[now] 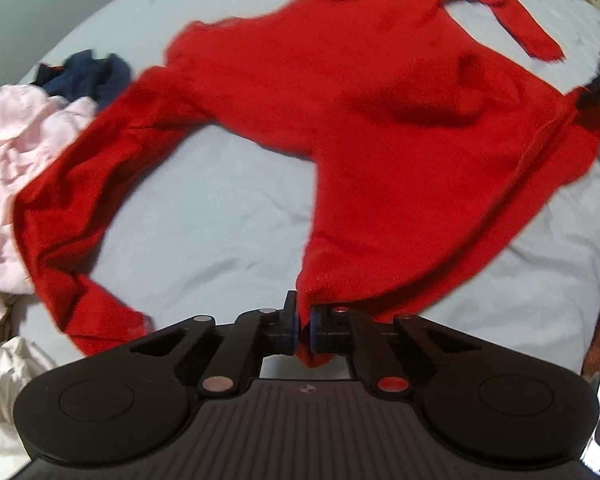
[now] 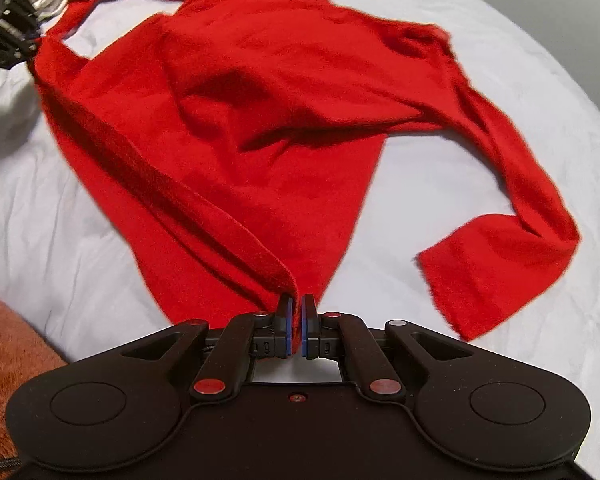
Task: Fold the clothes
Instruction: 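Lift the red top high off the bed with both grippers by its hem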
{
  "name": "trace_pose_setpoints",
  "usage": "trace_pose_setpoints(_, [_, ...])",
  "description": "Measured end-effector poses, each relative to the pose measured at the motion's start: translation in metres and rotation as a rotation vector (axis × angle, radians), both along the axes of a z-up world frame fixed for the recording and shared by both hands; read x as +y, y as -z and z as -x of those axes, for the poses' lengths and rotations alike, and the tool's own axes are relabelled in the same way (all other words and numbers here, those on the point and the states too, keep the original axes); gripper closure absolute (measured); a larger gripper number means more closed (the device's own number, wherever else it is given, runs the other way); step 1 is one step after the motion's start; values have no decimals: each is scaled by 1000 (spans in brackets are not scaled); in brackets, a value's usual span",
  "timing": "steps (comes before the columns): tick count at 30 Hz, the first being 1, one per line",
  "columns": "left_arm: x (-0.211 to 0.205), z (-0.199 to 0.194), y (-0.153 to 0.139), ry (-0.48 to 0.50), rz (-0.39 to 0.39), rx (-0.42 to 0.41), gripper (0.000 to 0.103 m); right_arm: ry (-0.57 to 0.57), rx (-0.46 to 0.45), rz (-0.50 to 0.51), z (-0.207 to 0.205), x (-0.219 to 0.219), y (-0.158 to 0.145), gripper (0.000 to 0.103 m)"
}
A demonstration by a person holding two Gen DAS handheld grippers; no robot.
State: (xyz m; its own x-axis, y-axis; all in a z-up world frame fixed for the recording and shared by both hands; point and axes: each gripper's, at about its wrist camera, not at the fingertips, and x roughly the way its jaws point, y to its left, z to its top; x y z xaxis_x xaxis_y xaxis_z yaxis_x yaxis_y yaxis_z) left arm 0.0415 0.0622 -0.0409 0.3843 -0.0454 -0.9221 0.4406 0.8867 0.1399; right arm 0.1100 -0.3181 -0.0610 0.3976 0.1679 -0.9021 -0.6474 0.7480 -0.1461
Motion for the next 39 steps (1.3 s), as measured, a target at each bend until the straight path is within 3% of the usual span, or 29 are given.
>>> trace_pose_setpoints(5, [5,-7,-31,-42,1,-54,101,75,-129,24,-5,-2,-41,102])
trace_pose_setpoints(10, [3,-20,-83,-54,7,-134,101,129,-259,48,-12,3,-97,102])
trace_pose_setpoints(16, [-6,-37,-152,-36,-55,-266,101,185,-458,93,-19,10,-169,102])
trace_pose_setpoints(21, [-15,-53,-220,-20,-151,-398,101,218,-588,120,-27,15,-225,102])
trace_pose_setpoints(26, [-22,-63,-293,-28,-214,-535,101,266,-736,121,-35,17,-306,102])
trace_pose_setpoints(28, [-23,-68,-333,-45,-239,-607,101,275,-784,121,-37,17,-338,102])
trace_pose_setpoints(34, [-24,-78,-408,-84,-257,-716,99,326,-889,93,-40,13,-425,102])
trace_pose_setpoints(39, [-23,-88,-441,-100,-260,-766,98,352,-938,76,-37,8,-475,102])
